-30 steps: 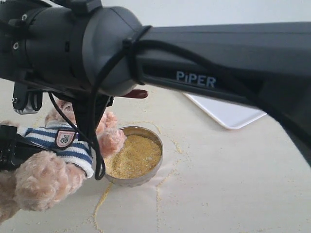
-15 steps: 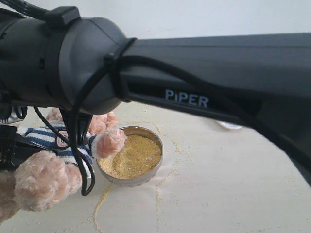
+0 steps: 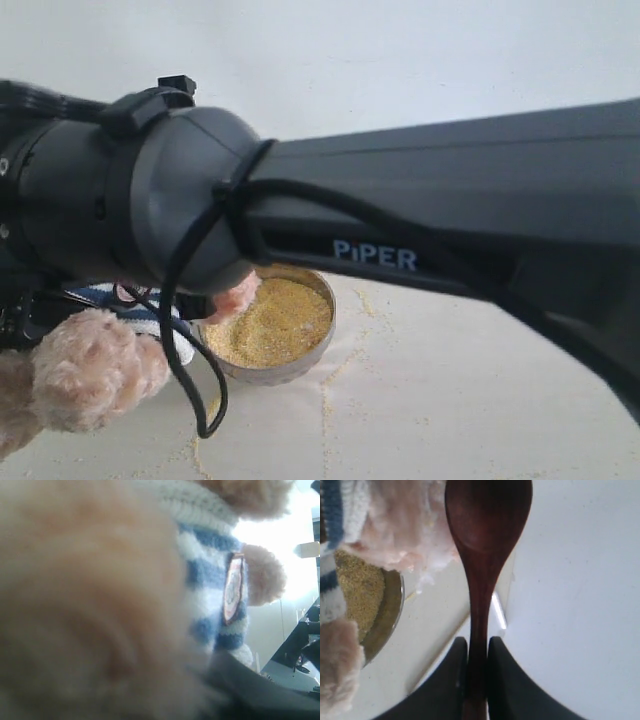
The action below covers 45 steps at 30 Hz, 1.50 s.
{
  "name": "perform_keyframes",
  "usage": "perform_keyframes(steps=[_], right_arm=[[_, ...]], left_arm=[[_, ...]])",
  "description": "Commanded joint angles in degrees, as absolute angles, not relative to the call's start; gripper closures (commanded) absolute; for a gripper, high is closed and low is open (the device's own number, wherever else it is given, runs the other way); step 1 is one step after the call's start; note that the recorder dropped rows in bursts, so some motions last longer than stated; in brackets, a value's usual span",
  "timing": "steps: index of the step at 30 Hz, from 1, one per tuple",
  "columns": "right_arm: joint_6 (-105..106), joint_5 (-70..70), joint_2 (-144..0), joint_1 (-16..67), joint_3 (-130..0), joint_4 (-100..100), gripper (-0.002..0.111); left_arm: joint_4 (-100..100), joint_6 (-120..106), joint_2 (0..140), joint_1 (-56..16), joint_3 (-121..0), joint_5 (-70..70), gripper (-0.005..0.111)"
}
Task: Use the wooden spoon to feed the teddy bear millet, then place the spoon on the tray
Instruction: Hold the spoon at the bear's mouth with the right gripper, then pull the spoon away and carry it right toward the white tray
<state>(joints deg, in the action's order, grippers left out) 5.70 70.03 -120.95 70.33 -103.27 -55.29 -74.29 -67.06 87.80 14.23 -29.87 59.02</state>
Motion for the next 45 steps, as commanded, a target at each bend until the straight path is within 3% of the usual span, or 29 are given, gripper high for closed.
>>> perform_keyframes(steps=[1, 13, 30, 45], right_arm=[[1.88, 69.96, -120.66, 72.29, -102.7, -59.43, 0.109], [-3.12, 69.96, -118.35, 72.48, -102.7, -58.21, 0.109], [-5.69, 69.96, -102.35, 72.05, -102.7, -50.0, 0.109], [-5.48, 69.96, -91.66, 54.19, -102.7, -28.84, 0.109]], left_arm=[[-75.61, -66.87, 87.41, 14.17, -29.89, 59.55, 0.102], [-75.87, -66.87, 87.41, 14.17, -29.89, 59.78, 0.102], [-75.9, -67.94, 87.41, 14.17, -29.89, 59.83, 0.102], [-75.59, -68.64, 87.41, 14.17, -29.89, 60.2, 0.102]])
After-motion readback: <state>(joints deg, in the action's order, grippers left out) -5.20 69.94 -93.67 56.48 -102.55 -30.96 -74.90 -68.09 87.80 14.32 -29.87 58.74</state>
